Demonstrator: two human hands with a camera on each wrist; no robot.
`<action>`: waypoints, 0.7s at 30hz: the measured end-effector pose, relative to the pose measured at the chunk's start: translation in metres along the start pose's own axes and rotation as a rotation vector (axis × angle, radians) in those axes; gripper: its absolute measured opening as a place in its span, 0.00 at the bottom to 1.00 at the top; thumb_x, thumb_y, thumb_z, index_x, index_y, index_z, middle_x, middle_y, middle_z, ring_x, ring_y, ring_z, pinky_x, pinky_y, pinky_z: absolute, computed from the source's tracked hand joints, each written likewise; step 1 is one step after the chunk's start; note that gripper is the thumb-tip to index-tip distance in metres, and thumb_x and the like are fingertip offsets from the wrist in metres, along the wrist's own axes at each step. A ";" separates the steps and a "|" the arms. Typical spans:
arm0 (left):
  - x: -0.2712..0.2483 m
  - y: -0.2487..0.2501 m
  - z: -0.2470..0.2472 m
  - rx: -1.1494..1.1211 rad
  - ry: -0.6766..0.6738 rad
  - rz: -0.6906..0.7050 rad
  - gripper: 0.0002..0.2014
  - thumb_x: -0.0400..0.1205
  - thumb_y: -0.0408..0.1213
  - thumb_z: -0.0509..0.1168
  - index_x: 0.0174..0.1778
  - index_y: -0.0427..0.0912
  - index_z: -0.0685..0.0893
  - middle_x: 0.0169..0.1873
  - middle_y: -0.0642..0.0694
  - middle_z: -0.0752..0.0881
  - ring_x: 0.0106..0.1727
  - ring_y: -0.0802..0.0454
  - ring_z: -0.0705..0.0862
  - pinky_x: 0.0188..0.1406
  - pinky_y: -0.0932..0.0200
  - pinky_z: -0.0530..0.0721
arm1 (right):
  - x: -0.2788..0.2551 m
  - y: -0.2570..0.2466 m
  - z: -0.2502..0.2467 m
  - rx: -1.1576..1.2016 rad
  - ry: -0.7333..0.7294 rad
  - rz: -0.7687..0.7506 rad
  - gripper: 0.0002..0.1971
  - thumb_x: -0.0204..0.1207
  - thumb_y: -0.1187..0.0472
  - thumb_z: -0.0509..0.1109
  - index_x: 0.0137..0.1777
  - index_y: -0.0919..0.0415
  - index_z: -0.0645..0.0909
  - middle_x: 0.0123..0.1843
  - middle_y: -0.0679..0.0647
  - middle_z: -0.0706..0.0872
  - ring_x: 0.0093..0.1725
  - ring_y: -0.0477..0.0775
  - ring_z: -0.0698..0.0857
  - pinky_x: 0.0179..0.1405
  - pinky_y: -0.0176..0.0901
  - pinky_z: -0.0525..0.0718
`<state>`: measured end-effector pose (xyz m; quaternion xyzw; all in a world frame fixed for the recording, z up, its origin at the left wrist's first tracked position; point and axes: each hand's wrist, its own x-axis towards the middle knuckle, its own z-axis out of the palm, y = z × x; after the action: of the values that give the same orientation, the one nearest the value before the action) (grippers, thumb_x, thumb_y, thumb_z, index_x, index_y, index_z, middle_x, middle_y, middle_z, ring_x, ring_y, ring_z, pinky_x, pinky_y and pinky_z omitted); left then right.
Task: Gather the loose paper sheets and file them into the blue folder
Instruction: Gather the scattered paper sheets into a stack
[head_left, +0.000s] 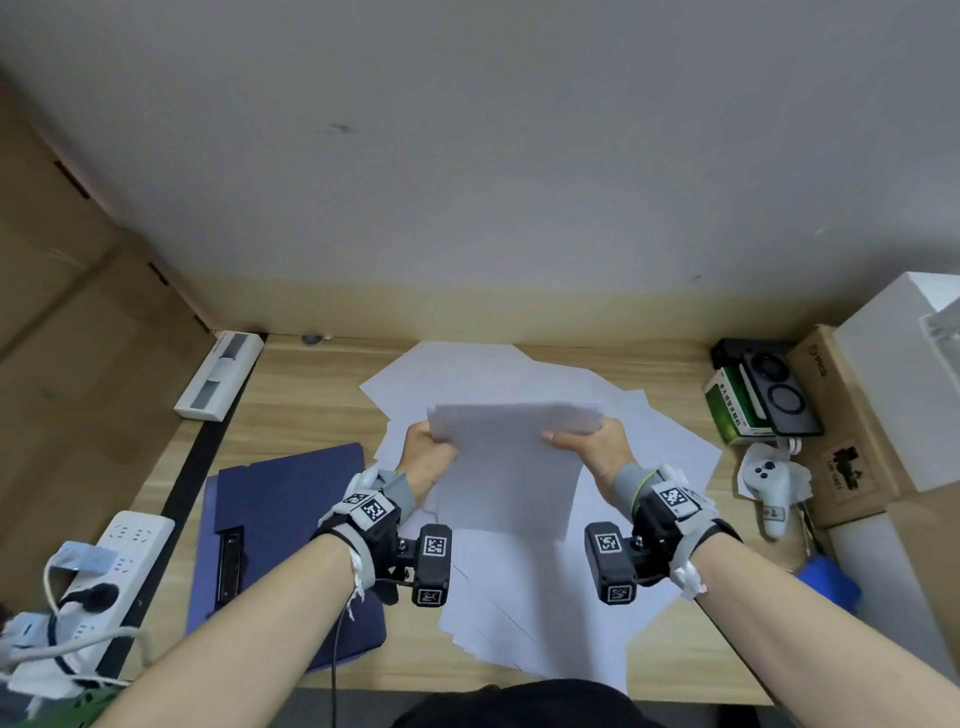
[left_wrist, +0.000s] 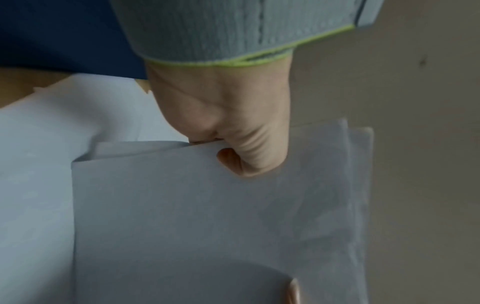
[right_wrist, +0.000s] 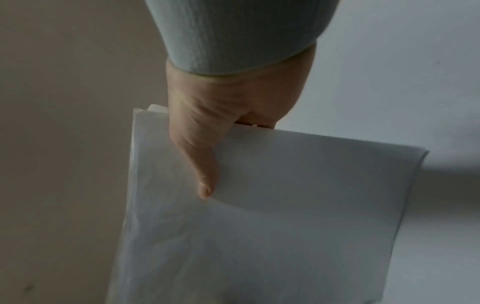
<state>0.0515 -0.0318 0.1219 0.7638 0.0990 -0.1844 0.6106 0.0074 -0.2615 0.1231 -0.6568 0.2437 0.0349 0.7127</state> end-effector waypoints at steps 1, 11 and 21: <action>0.001 0.005 0.000 -0.016 0.012 -0.001 0.16 0.69 0.14 0.58 0.28 0.40 0.78 0.26 0.49 0.77 0.30 0.53 0.76 0.28 0.65 0.73 | 0.001 -0.008 0.001 0.020 0.026 -0.007 0.17 0.62 0.70 0.85 0.50 0.73 0.89 0.48 0.64 0.93 0.46 0.61 0.92 0.48 0.48 0.89; 0.005 0.041 -0.017 -0.222 -0.064 0.189 0.12 0.73 0.20 0.73 0.47 0.38 0.88 0.41 0.49 0.92 0.41 0.57 0.90 0.40 0.64 0.87 | 0.002 -0.052 0.002 0.095 0.059 -0.218 0.26 0.60 0.62 0.86 0.60 0.58 0.87 0.56 0.58 0.91 0.52 0.51 0.89 0.57 0.47 0.87; -0.009 0.007 0.003 -0.224 -0.105 0.077 0.13 0.73 0.20 0.73 0.52 0.33 0.89 0.46 0.39 0.91 0.45 0.49 0.90 0.43 0.57 0.87 | -0.011 -0.021 0.008 0.084 0.073 -0.046 0.13 0.63 0.70 0.84 0.48 0.65 0.90 0.49 0.63 0.93 0.45 0.56 0.91 0.52 0.51 0.89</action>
<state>0.0449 -0.0360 0.1309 0.6833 0.0576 -0.1884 0.7030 0.0078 -0.2535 0.1469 -0.6326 0.2556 -0.0157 0.7309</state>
